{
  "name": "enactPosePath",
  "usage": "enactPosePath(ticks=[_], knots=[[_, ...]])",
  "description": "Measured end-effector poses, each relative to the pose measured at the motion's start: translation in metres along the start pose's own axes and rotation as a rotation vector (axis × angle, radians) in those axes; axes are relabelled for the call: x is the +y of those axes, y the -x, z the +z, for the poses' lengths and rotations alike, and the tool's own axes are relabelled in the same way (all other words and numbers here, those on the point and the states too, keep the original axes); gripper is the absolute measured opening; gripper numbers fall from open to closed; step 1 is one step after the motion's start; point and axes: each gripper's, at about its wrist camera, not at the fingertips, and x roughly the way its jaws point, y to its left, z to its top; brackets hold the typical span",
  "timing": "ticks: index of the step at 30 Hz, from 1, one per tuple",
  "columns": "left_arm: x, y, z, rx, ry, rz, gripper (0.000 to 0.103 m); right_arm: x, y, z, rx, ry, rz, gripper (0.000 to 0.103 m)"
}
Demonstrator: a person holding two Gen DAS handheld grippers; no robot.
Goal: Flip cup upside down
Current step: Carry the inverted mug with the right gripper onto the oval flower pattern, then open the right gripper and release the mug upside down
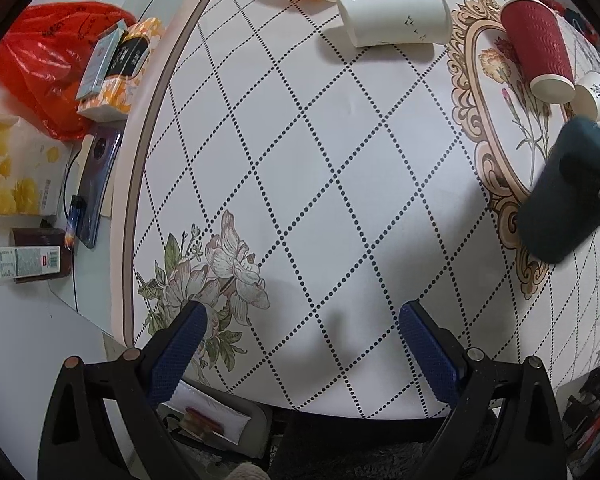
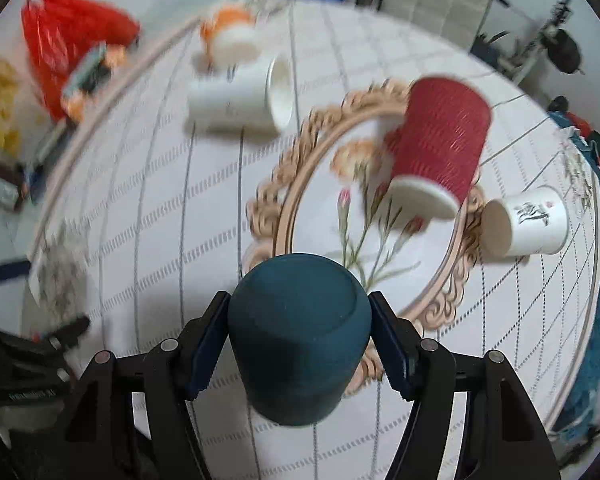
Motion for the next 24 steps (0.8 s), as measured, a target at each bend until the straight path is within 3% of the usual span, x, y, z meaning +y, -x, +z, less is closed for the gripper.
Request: enactPosePath(ticks=[4,7,15,18,20,21,24], knots=[[-0.003,0.002,0.001,-0.008,-0.016,0.004,0.099,0.016,0.013,-0.017,-0.15,-0.028,-0.024,0.07],[-0.004,0.003,0.001,-0.01,-0.022,0.002,0.099,0.021,0.01,-0.027,-0.197,-0.037,-0.034,0.07],[-0.003,0.014,0.006,-0.041,-0.017,-0.015,0.099,0.025,0.004,-0.04,-0.183,-0.046,-0.054,0.071],[-0.004,0.022,0.009,-0.065,-0.025,-0.028,0.099,0.021,0.004,-0.04,-0.162,-0.064,-0.019,0.071],[-0.007,0.032,0.01,-0.096,-0.034,-0.036,0.099,0.02,0.011,-0.041,-0.158,-0.091,-0.039,0.081],[-0.008,0.036,0.011,-0.108,-0.04,-0.038,0.099,0.019,0.017,-0.043,-0.15,-0.113,-0.046,0.092],[-0.014,0.053,0.009,-0.153,-0.063,-0.044,0.099,0.012,0.035,-0.053,-0.143,-0.194,-0.096,0.095]])
